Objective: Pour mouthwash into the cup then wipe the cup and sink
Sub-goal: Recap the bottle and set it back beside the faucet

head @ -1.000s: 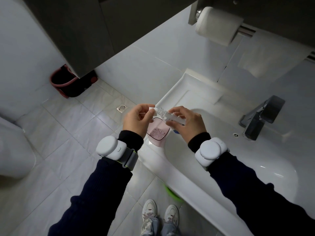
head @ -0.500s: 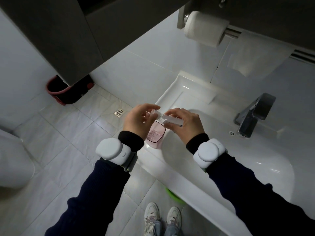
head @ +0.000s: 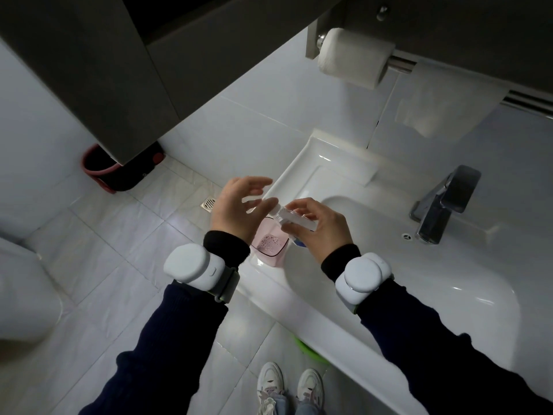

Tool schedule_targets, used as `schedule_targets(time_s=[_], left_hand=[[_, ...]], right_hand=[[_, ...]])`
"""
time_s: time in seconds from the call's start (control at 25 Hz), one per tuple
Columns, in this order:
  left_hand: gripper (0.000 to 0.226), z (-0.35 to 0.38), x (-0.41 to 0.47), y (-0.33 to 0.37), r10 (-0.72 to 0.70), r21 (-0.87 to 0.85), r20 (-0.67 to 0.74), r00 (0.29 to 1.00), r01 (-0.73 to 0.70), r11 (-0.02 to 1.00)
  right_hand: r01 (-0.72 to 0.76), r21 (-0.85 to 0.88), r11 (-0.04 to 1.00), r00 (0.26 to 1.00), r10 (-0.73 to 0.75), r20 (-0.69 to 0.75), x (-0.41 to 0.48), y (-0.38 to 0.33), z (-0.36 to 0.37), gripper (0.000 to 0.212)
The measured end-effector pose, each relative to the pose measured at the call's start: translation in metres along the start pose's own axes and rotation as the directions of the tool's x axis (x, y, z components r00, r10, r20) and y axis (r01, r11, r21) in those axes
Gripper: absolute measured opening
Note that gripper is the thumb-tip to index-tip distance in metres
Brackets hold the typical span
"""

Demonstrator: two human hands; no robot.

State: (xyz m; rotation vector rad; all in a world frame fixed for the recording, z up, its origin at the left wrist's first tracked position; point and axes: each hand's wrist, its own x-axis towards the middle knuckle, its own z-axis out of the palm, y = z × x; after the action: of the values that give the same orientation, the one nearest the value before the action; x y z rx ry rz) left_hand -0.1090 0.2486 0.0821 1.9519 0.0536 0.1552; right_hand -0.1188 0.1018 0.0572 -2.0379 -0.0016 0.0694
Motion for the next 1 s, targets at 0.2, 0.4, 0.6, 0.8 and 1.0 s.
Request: schedule_targets(time_s=[0.2,0.4,0.6,0.8,1.0], left_hand=[[0.015,0.001,0.004,0.006,-0.066,0.110,0.089,0.994,0.056,0.992],[0.027,0.004,0.005,0.014,0.021,-0.097,0.161,0.987,-0.005,0.995],[0.014,0.012,0.006,0.005,0.099,0.287,0.069,0.993,-0.115,0.951],[0.029,0.010,0.006,0.008,0.144,0.204,0.150,0.978,-0.173,0.964],[0.015,0.012,0.009,0.006,0.077,0.291,0.096,0.992,-0.102,0.951]], right_hand=[[-0.014,-0.001,1.000,1.000,0.014,-0.019,0.004,0.001,-0.004,0.026],[0.011,-0.035,0.999,0.999,-0.012,-0.032,0.005,0.003,-0.003,0.026],[0.019,-0.016,1.000,0.999,-0.019,-0.038,0.006,0.001,-0.004,0.027],[0.011,-0.011,1.000,0.998,-0.012,-0.054,0.006,0.004,-0.006,0.026],[0.010,-0.007,1.000,0.999,-0.010,-0.052,0.005,0.004,-0.006,0.026]])
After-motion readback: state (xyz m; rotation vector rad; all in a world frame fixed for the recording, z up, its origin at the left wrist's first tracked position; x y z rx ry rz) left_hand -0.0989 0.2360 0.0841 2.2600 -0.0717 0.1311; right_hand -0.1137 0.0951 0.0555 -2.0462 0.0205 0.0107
